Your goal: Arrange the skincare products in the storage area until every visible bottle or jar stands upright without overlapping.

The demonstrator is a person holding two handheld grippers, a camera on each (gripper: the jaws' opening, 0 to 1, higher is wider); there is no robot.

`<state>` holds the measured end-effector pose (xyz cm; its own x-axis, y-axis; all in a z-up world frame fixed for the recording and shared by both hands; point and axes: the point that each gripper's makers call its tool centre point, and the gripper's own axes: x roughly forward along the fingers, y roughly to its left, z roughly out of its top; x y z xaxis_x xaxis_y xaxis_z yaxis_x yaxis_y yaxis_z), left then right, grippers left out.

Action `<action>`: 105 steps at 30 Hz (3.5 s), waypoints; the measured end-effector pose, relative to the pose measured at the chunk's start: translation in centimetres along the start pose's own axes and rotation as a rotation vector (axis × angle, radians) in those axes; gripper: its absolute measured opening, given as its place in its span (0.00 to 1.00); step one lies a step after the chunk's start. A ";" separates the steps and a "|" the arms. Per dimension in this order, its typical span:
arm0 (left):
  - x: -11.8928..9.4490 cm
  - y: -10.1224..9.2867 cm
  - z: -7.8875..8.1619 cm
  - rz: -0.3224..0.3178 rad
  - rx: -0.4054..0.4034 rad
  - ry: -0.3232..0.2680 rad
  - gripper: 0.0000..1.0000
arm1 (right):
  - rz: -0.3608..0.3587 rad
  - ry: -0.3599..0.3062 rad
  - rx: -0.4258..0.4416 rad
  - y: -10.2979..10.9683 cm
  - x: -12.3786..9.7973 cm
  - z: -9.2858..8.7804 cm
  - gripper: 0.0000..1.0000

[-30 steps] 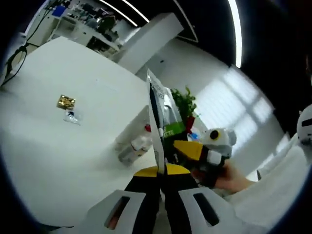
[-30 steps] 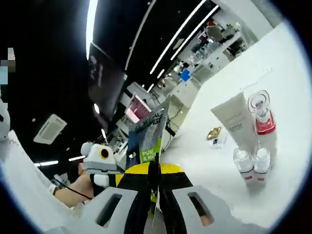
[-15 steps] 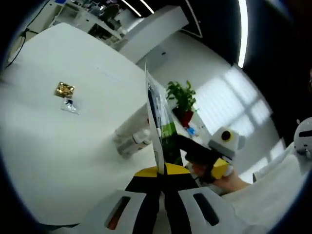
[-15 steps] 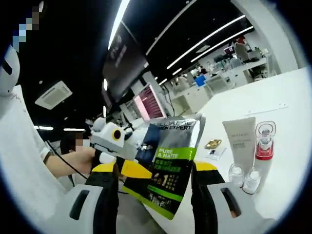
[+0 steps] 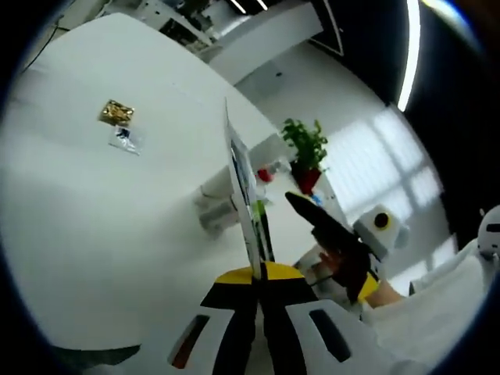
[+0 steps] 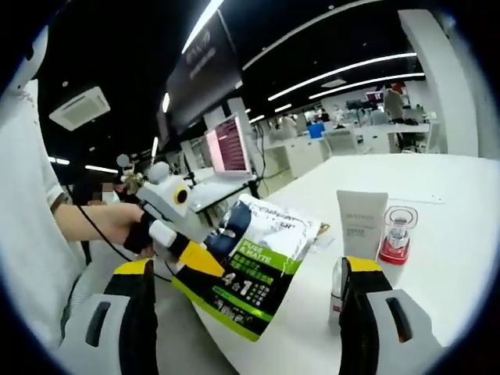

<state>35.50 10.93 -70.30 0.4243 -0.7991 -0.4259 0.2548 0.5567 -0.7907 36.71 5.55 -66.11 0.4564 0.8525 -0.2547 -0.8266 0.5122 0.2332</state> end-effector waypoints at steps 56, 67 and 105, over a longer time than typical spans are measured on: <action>7.2 12.2 0.9 0.337 -0.037 0.311 0.04 | -0.116 0.057 0.077 -2.4 -2.0 -2.9 0.99; 6.5 12.8 1.5 0.381 0.058 0.341 0.08 | -0.113 0.065 0.089 -2.3 -2.0 -3.1 0.99; 2.9 15.6 1.9 0.594 0.364 0.452 0.29 | -0.113 0.056 0.102 -2.4 -2.2 -3.0 0.99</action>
<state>42.34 17.74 -82.99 0.2060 -0.3203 -0.9247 0.3967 0.8911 -0.2202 36.73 2.13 -68.88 0.5235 0.7831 -0.3357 -0.7318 0.6151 0.2936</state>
